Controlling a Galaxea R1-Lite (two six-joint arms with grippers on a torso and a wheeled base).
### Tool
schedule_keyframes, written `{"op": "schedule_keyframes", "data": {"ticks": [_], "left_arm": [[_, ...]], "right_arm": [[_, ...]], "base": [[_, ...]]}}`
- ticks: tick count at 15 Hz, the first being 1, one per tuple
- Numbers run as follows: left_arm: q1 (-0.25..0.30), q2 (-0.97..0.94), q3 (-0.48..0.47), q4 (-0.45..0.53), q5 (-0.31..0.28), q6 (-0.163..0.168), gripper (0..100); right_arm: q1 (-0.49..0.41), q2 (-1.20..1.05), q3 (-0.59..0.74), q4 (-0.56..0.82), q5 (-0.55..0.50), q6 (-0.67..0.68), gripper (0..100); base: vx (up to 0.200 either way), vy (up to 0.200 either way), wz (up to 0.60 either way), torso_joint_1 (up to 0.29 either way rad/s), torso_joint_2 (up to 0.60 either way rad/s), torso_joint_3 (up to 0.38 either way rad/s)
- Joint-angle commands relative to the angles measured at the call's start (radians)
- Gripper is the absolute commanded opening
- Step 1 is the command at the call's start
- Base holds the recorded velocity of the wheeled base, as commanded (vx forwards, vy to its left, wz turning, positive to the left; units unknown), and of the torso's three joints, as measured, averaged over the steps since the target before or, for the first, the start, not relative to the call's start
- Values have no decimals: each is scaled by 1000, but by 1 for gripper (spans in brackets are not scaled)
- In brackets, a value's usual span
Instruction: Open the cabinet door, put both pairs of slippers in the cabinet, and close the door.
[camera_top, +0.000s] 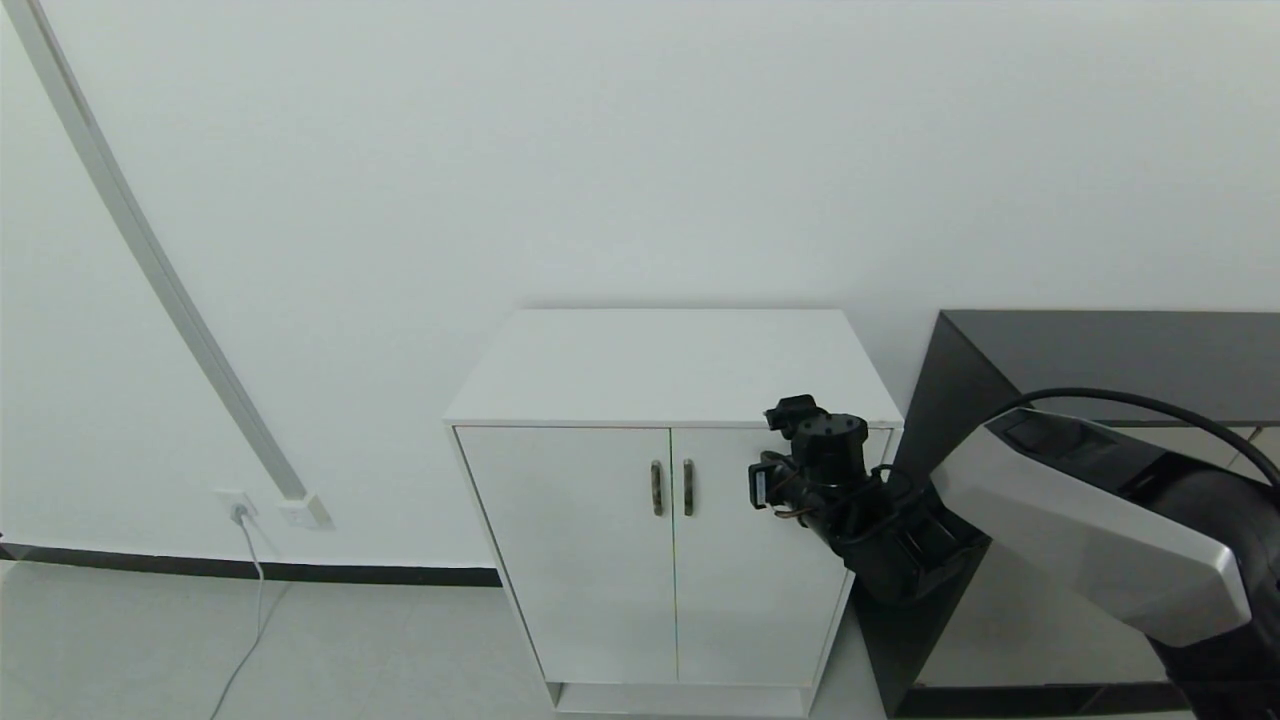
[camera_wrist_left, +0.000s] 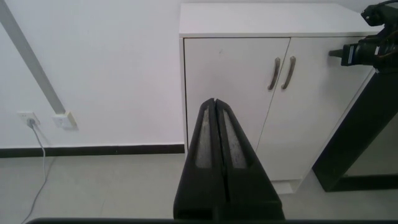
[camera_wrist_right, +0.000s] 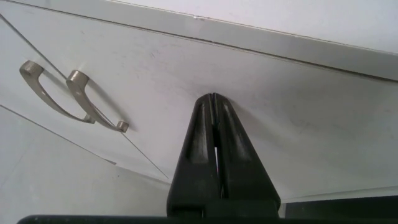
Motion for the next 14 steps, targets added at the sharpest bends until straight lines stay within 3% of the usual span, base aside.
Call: {"op": "schedule_keyframes", "data": {"ticks": [1, 7, 14], "left_arm": [[0, 1, 0, 0, 0, 0, 0], [0, 1, 0, 0, 0, 0, 0], [0, 1, 0, 0, 0, -2, 0]], "right_arm": [[-1, 1, 0, -3, -1, 0, 0], [11, -117, 132, -18, -1, 3, 0], [13, -435, 482, -95, -7, 0, 0]], "base": [[0, 0, 0, 0, 0, 0], [0, 0, 0, 0, 0, 0], [0, 0, 0, 0, 0, 0]]}}
